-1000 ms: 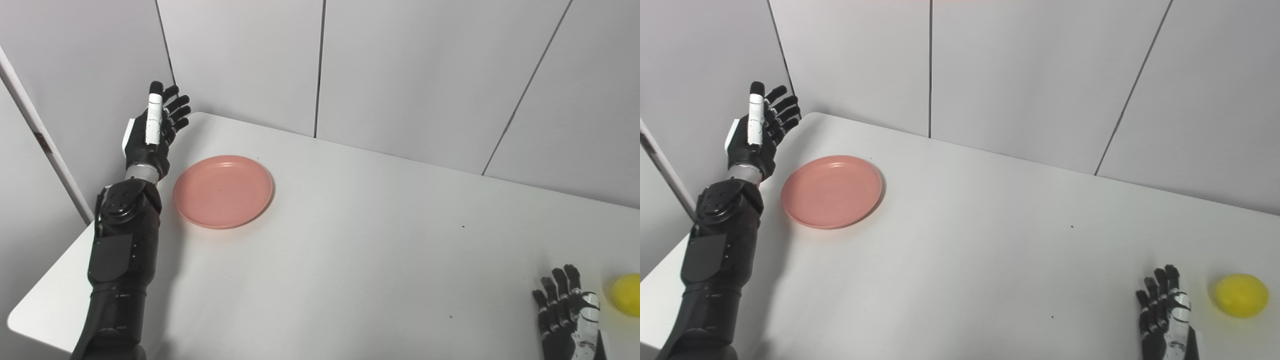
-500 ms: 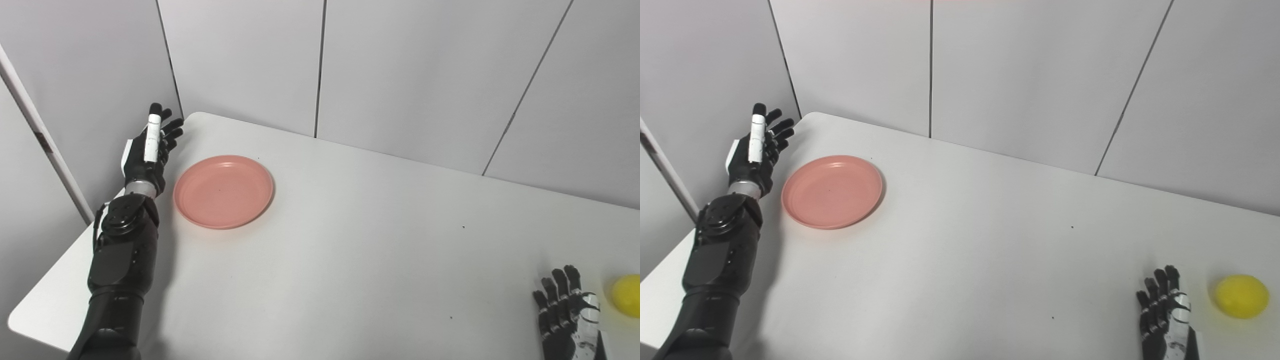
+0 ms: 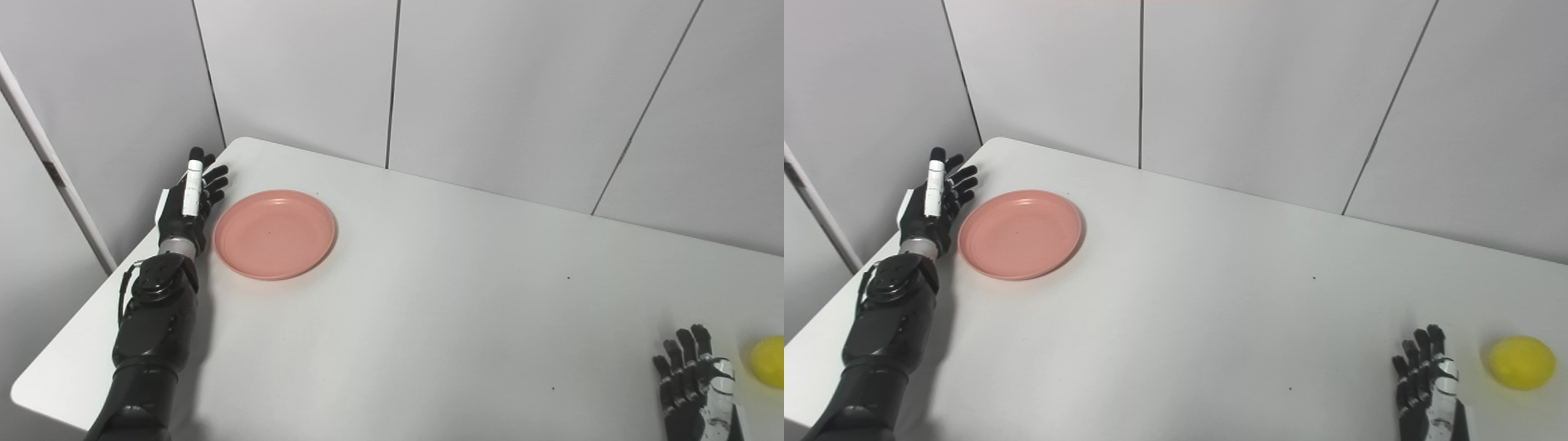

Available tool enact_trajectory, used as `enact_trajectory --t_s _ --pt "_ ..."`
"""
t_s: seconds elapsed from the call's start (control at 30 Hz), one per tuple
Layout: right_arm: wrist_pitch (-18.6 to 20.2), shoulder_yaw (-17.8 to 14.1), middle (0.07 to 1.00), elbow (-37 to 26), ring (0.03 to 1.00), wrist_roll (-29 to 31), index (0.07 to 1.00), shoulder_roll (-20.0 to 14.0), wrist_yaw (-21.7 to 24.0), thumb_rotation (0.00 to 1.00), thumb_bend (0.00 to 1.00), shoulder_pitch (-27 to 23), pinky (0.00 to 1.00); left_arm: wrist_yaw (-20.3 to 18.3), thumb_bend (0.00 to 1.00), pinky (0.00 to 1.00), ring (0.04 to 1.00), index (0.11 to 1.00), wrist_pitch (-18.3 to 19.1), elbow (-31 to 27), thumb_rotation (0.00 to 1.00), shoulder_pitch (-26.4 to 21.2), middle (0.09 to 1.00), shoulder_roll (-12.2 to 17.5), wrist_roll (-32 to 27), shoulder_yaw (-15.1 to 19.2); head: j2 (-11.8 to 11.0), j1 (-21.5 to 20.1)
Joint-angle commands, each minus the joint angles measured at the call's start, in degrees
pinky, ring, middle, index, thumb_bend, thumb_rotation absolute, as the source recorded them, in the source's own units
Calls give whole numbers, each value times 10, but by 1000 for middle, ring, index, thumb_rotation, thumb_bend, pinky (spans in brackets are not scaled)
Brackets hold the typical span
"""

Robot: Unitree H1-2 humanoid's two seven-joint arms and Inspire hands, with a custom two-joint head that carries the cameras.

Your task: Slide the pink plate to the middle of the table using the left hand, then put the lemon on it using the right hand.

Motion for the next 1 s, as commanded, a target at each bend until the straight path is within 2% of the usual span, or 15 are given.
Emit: enact_trajectory --t_s 0.0,0.27,0.43,0.57,0.67,0.87,0.97 --pt "3 3 998 22 999 7 1000 8 4 1000 614 25 1000 -4 961 899 846 829 -11 -2 921 -16 823 12 1 -3 2 0" --pt "6 5 1000 21 1000 6 1000 8 4 1000 607 23 1000 -9 980 879 845 782 -19 -4 902 -15 813 9 -6 -5 1 -2" --pt "8 6 1000 17 1000 3 1000 10 0 1000 602 25 1000 -21 1000 865 849 832 -31 5 898 -10 843 9 -7 -10 3 -3" --pt "7 6 994 18 997 2 1000 11 -1 1000 600 25 1000 -22 997 844 828 856 -23 -14 887 -3 838 1 -12 -13 3 -3" --pt "5 7 994 18 995 -1 1000 12 -2 1000 597 25 1000 -29 986 849 829 861 -25 -7 887 -3 835 0 -18 -13 3 -5" --pt "3 7 990 21 991 -3 1000 14 -4 1000 570 23 1000 -26 967 849 829 858 -9 -32 895 8 821 -9 -27 -18 3 -6" --pt "-2 7 987 23 987 -4 1000 14 -3 1000 577 22 1000 -33 960 839 823 851 -18 -21 900 8 821 -7 -28 -19 3 -7"
